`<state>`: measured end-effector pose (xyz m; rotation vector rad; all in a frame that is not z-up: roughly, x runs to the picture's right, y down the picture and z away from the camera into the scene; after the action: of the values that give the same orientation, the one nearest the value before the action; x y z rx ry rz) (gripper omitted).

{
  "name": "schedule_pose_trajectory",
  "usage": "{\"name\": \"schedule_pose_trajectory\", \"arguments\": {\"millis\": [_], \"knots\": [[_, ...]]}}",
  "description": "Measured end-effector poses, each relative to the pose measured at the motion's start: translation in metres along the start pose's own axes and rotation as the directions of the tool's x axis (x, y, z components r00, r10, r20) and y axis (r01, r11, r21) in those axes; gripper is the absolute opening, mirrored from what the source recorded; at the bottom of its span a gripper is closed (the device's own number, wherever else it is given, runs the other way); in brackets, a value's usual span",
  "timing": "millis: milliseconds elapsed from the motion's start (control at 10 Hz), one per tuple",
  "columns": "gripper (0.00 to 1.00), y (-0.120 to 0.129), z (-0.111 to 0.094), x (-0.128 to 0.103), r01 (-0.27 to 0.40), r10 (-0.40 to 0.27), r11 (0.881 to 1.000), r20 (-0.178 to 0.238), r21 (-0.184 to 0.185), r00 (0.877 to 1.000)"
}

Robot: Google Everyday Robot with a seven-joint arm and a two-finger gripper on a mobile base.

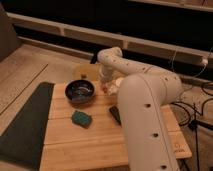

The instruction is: Drag the pepper across the table

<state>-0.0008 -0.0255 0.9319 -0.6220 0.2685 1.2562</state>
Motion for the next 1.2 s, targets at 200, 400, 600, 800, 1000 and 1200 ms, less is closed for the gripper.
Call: {"name": "schedule_pose_trajectory", "arguments": {"millis": [200,400,600,800,1000,1200], "knots": [[0.00,0.003,-0.014,-0.027,0.043,-0.042,0.999,0.047,-0.009,0.998],[0.00,0.003,-0.027,-0.048,0.058,-0.057,0.998,0.085,-0.013,0.995],[0.00,0.002,-0.028,-0.050,0.059,-0.057,0.998,0.087,-0.013,0.995],[0.00,0.001,-0.027,-0.049,0.060,-0.059,0.998,0.086,-0.008,0.994],[0.00,-0.022,-0.043,-0.070,0.059,-0.066,0.997,0.149,0.051,0.987],[0.00,-0.040,-0.063,-0.106,0.104,-0.127,0.989,0.226,0.109,0.966]]}}
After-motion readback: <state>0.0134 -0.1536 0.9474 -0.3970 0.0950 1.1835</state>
